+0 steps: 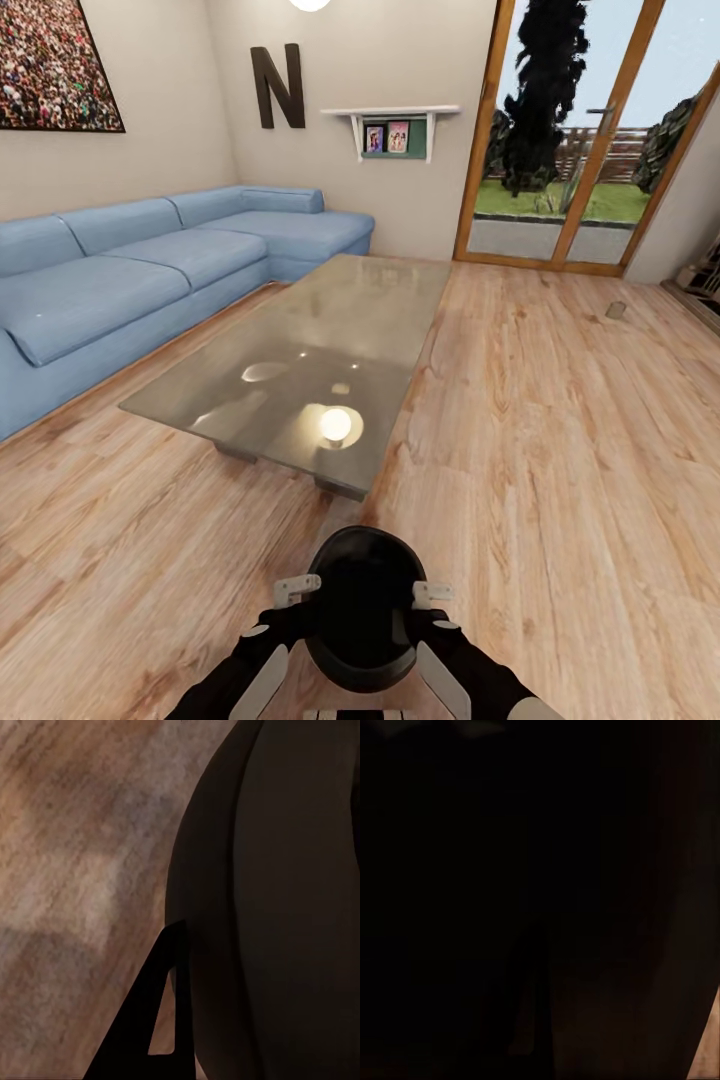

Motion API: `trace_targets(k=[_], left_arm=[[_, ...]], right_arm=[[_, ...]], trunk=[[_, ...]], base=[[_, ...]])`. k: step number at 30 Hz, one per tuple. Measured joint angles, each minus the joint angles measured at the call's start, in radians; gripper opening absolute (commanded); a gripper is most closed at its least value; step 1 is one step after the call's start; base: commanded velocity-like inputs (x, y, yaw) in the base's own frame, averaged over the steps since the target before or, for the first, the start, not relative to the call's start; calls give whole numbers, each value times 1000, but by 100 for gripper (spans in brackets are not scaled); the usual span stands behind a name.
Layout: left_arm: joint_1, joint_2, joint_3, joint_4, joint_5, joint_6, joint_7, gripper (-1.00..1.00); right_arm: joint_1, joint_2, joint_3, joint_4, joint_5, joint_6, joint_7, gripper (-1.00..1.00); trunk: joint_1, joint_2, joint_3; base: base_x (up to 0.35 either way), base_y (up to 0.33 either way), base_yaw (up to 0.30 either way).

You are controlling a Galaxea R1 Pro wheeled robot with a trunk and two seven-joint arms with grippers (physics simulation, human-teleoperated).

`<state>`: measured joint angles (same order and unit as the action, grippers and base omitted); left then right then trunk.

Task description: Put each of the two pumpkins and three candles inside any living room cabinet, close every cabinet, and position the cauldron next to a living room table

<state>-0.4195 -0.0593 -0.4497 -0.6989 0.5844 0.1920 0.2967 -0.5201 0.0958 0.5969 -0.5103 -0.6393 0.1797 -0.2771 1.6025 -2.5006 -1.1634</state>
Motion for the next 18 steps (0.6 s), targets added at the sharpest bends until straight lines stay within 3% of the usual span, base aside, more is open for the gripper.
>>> trace_targets(k=[8,18], left_arm=[[0,0,1,0,0,0,1,-100],[0,0,1,0,0,-1,-1,-100]], right_arm=[[0,0,1,0,0,0,0,-100],[0,0,-1,0,2,0,0,-100]], trunk=[[4,-2,-31],[4,-2,-31]], base=[[0,0,0],[0,0,0]])
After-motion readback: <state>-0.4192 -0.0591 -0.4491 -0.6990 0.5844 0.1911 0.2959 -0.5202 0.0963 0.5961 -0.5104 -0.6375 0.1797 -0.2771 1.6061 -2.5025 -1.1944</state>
